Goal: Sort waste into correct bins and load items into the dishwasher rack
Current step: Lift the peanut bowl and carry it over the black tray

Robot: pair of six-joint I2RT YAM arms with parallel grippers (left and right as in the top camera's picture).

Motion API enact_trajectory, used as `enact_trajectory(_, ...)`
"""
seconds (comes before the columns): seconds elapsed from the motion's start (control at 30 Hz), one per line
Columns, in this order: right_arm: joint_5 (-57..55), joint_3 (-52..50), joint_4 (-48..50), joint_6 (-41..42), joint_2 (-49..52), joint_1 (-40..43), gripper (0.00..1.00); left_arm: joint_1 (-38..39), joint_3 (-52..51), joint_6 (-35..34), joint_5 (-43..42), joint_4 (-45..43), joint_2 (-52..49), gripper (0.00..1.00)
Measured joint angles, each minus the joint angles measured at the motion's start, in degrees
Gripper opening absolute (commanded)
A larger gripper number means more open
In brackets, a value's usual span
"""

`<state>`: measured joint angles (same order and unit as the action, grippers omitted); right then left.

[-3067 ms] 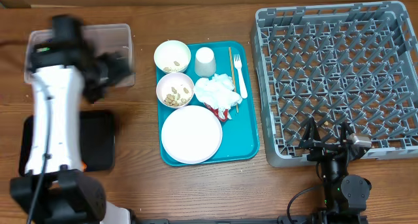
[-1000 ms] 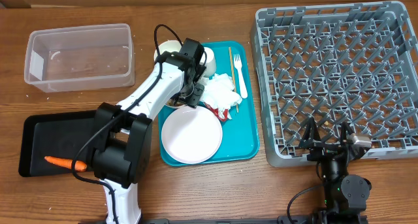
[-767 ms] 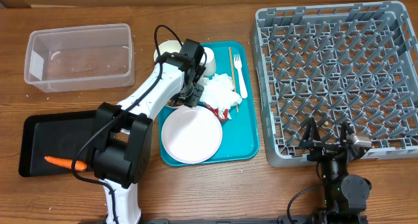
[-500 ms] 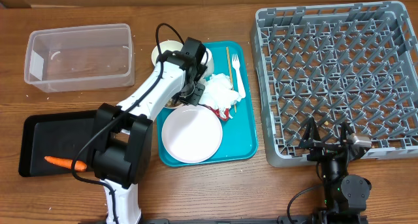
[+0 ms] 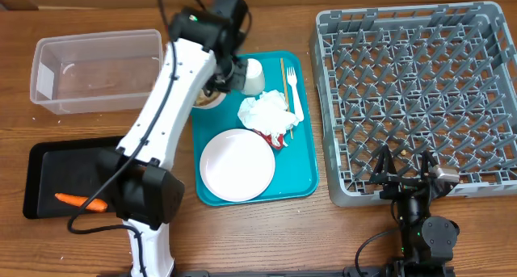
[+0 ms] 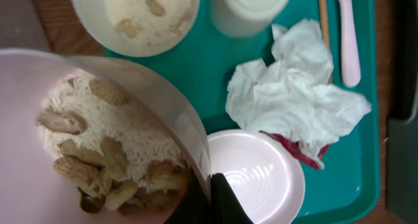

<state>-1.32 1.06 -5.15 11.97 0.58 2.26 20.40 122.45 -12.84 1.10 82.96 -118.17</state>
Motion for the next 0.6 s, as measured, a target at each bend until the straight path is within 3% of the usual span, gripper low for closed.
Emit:
enact_trajectory(0.23,0.0,0.0,0.0,0.0,0.0,0.0,1.0,-12.1,8.7,-13.7,-0.4,13.8,0.3,0.04)
enact_trajectory(0.47,0.0,0.0,0.0,0.0,0.0,0.0,1.0,-30.0,8.3,-17.6,-5.1,13.5,3.6,0.04)
enact_trajectory(0.6,0.0,0.0,0.0,0.0,0.0,0.0,1.0,-40.4,1.2,-18.9,-5.6,13.7,14.7,0.04)
